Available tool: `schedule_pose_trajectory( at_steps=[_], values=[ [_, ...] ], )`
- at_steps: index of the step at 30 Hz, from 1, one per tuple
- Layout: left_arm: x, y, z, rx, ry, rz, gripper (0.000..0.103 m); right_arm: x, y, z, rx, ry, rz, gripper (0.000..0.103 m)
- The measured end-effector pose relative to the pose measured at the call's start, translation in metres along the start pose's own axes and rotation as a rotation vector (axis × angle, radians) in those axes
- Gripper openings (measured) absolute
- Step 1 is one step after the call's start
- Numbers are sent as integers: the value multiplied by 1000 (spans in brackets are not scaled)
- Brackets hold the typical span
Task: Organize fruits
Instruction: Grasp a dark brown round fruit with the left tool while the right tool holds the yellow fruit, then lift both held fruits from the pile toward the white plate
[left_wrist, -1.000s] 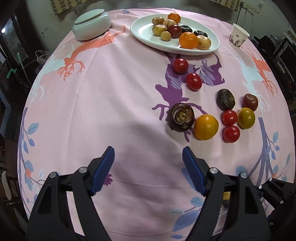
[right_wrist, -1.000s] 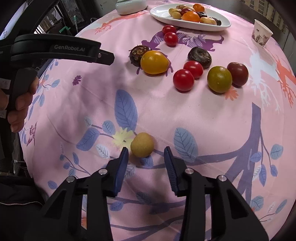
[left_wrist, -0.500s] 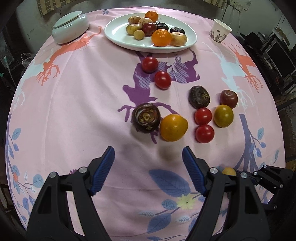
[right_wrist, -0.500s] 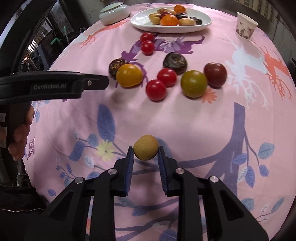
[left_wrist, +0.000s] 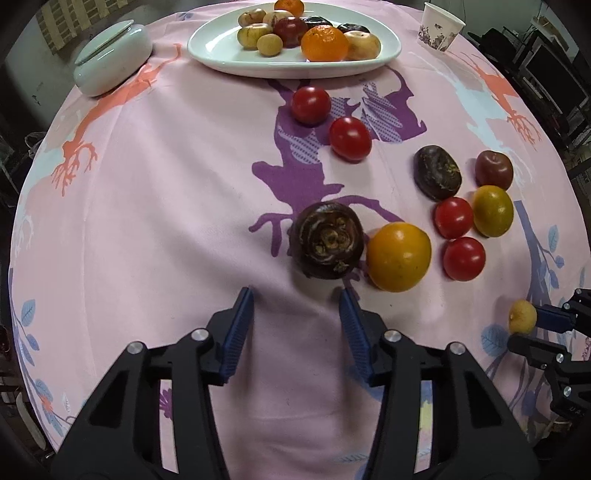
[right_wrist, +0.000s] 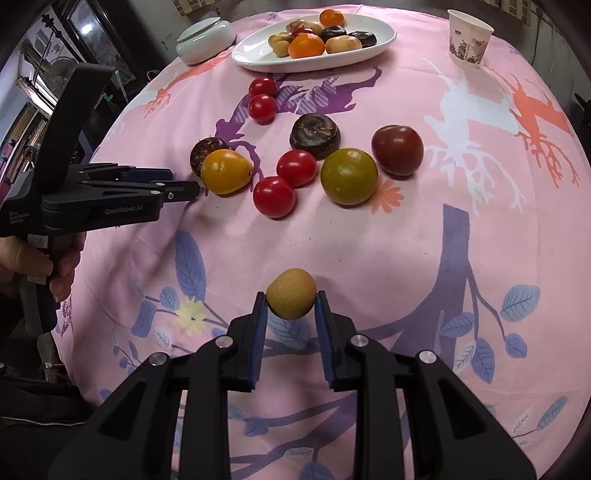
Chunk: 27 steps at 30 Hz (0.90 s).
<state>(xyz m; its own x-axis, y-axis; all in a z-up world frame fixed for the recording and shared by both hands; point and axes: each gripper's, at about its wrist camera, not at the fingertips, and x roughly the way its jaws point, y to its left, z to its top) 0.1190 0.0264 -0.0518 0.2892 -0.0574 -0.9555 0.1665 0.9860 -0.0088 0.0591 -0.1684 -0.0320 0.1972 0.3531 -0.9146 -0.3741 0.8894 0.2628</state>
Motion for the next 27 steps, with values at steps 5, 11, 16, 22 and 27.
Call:
schedule_pose_trajectory(
  at_steps=[5, 11, 16, 22, 27],
  values=[
    [3, -4, 18, 45, -19, -3, 52, 4, 3, 6, -8, 8, 3, 26],
    [0, -7, 32, 57, -57, -26, 55, 8, 0, 7, 10, 18, 4, 26],
    [4, 0, 42, 7, -76, -61, 44, 10, 0, 8, 11, 23, 6, 26],
    [5, -3, 39, 5, -68, -44, 42, 6, -1, 11, 14, 11, 9, 26],
    [-14, 0, 32, -36, -96, -74, 40, -3, -3, 17, 28, -19, 21, 26]
  ],
)
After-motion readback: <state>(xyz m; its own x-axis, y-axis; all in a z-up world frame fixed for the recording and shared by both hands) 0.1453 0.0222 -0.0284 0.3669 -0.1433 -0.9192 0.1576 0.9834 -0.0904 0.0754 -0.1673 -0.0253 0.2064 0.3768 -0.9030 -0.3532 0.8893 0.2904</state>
